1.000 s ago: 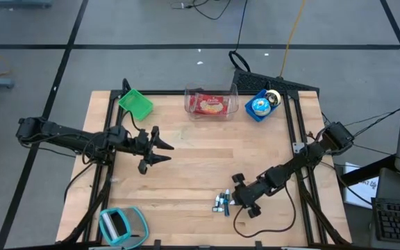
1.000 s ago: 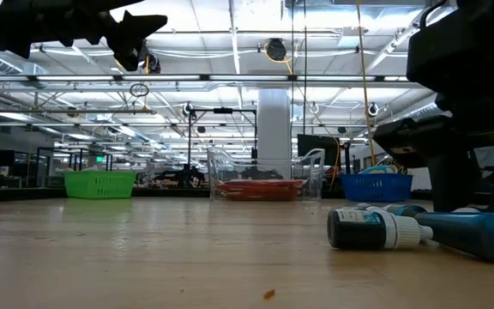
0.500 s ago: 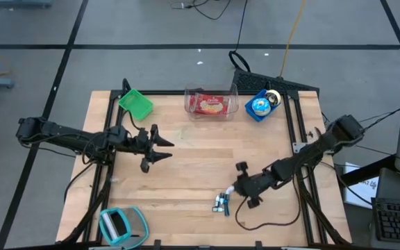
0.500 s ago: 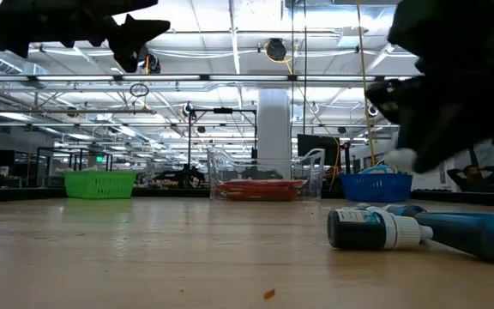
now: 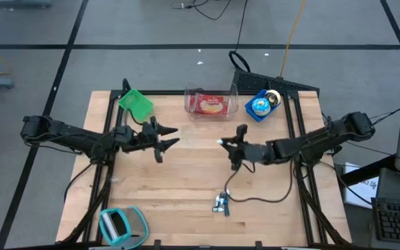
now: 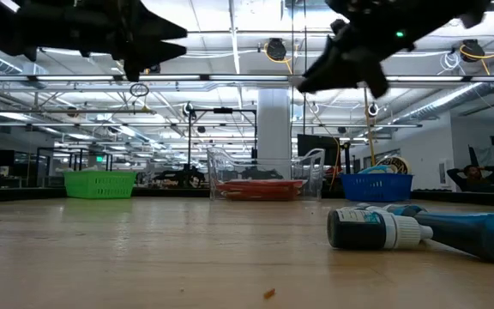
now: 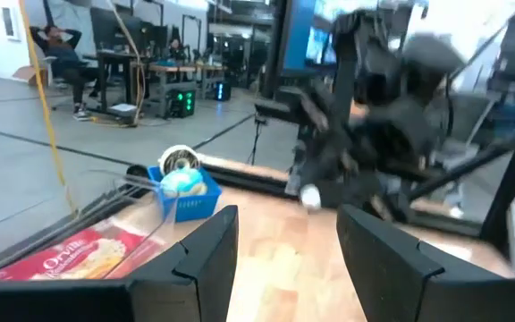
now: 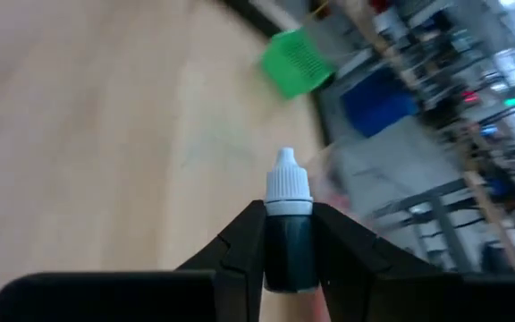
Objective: Pick & Place Food Item
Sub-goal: Put the blue food coloring bottle into the green bin
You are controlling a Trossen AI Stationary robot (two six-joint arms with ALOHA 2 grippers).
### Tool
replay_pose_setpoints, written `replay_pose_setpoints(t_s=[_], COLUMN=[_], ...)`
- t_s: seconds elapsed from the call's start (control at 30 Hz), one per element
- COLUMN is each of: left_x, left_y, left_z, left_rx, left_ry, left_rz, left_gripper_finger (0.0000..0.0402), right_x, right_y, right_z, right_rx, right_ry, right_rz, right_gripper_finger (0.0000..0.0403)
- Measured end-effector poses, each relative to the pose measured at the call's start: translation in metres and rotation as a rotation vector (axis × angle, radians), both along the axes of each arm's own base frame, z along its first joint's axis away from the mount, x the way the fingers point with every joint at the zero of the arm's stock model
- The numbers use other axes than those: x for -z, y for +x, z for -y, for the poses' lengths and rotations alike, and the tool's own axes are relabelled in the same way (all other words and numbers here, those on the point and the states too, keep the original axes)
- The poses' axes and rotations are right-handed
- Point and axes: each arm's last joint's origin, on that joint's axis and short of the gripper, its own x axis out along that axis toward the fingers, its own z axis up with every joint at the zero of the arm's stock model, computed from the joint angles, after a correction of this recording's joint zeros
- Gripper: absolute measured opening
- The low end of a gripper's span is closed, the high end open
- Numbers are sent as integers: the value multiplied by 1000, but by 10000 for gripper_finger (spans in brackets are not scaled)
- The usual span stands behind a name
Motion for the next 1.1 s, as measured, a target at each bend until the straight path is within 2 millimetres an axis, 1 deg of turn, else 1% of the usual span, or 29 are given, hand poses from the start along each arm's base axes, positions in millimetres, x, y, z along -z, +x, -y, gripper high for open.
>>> replay_pose_setpoints(t_s=[0.13, 0.23, 0.43, 0.57, 0.67, 0.73, 0.9, 1.1], left_x=[4, 6, 6, 2, 0, -1, 0, 2], left_y=[20, 37, 70, 88, 97, 103, 113, 119], left_z=[1, 0, -6, -7, -7, -7, -7, -5], left_rx=[2, -9, -22, -27, -26, -26, -20, 43], left_ry=[121, 214, 337, 482, 573, 601, 613, 610], left_rz=[-80, -132, -193, -219, -239, -241, -251, -248], left_gripper_finger=[191, 191, 191, 191, 191, 191, 191, 191], right_x=[-6, -12, -12, -11, -13, -12, -14, -14], right_y=[10, 17, 21, 22, 22, 22, 23, 23], right_z=[17, 25, 35, 36, 37, 37, 37, 37], right_rx=[8, -28, -73, -96, -111, -109, -117, -136], right_ry=[-37, -35, -41, -38, -34, -31, -32, -18], right_rz=[74, 150, 172, 167, 179, 176, 195, 200], right_gripper_finger=[69, 69, 72, 69, 70, 72, 70, 72])
